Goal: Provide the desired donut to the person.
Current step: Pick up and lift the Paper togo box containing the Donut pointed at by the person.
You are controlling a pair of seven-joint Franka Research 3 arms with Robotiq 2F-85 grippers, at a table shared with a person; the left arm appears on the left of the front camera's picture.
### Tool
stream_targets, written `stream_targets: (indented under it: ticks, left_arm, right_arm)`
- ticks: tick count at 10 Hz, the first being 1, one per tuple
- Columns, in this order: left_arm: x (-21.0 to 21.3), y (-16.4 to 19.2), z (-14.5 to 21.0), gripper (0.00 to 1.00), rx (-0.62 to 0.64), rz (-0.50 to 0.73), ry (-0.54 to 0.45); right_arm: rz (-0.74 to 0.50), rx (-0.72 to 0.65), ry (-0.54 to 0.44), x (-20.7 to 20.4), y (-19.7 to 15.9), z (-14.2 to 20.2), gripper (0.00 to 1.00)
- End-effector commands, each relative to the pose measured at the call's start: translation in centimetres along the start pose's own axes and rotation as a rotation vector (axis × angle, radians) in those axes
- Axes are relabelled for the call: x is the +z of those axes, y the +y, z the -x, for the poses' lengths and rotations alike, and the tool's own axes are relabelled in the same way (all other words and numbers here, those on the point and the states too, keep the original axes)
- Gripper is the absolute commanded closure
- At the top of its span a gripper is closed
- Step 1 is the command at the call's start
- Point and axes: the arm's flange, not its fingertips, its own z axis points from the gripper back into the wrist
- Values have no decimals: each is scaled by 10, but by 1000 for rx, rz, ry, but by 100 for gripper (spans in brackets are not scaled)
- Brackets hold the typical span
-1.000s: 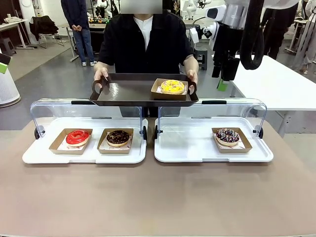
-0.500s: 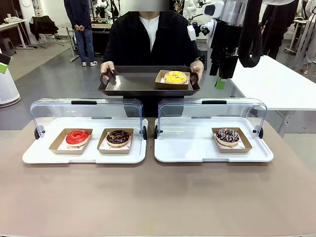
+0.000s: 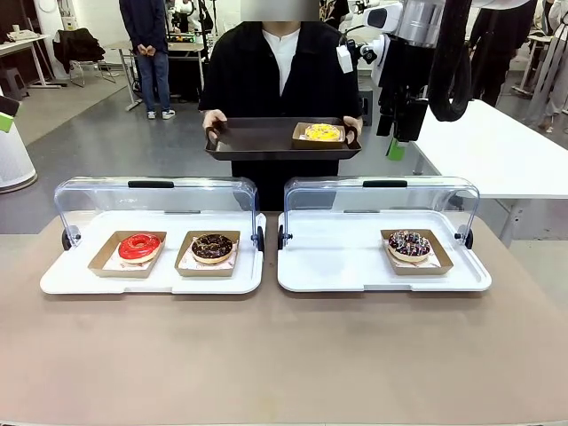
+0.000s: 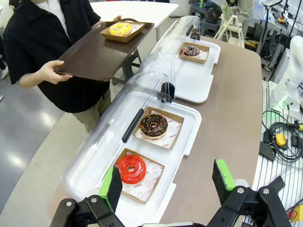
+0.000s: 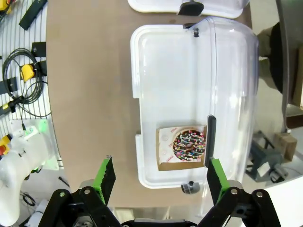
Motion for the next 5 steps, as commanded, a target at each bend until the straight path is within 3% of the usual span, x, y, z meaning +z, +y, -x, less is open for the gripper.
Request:
stream_targets:
  ticks: [1, 3, 4, 5]
  left_arm:
    - [-1, 0, -1, 0, 3, 1, -14]
    - [-1, 0, -1, 0, 3, 1, -14]
    - [-1, 0, -1, 0, 3, 1, -14]
    - [-1, 0, -1, 0, 3, 1, -14]
  right_arm:
    - [-3, -11, 15, 1, 1, 0, 0]
    - [0, 0, 0, 0, 0, 0, 0]
    - [-35, -30, -175, 13, -9, 29, 0]
    - [-38, -52, -284, 19, -14, 54, 0]
